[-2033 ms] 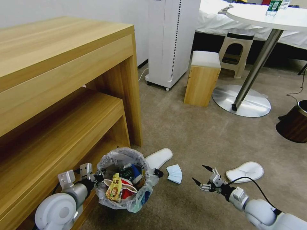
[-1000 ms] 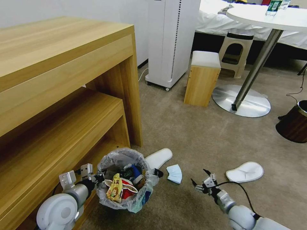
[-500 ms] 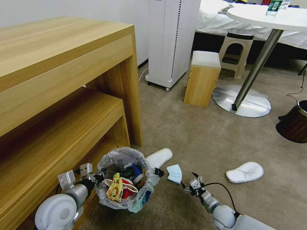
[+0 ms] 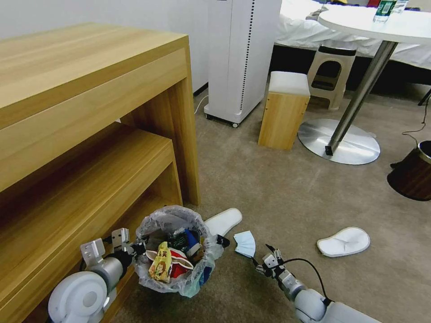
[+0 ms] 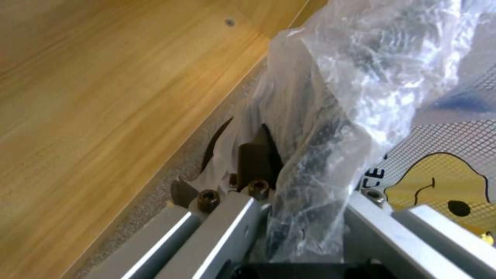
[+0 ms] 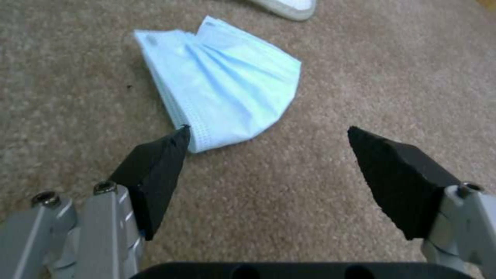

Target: Pick up the trash bin and place the garbage on the floor into it.

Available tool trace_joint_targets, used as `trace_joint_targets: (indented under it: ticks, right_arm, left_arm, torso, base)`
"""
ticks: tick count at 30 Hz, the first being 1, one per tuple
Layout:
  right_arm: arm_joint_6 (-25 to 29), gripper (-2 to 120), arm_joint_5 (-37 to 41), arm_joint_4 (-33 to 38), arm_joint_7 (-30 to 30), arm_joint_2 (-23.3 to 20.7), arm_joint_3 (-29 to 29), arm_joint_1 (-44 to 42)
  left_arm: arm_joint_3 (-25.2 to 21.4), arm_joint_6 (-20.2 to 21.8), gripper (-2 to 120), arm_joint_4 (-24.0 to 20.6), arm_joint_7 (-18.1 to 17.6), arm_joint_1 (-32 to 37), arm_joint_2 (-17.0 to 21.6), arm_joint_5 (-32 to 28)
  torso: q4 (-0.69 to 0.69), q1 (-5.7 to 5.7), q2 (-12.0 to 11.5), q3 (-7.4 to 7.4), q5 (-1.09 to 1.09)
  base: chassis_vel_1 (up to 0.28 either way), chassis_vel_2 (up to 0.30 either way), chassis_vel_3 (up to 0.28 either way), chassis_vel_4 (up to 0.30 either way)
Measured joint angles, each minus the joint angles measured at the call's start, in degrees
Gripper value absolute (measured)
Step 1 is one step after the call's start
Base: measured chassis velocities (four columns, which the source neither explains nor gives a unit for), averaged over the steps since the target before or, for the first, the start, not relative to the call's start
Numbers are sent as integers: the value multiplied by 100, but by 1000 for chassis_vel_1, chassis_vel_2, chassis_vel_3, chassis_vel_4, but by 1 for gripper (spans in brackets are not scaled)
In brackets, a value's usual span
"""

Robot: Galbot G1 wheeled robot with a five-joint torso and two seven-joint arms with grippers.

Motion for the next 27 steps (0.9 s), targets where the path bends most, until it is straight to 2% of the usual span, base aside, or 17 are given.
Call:
trace_joint_targets:
  ticks: [14,27]
  right_arm:
    - [-8,78,-174,-122,10,33,-407,212]
    - [46,77,-305,-351,7,128,-494,335]
  left_arm:
    - [-3,0,0,-6,-3,-5,-37,-1]
    - [-2,0,0,-25,-5,-4,-74,12]
  torso:
    - [0,0,0,0,0]
    - [0,0,0,0,0]
  base:
    - [0,0,0,0]
    - [0,0,0,0]
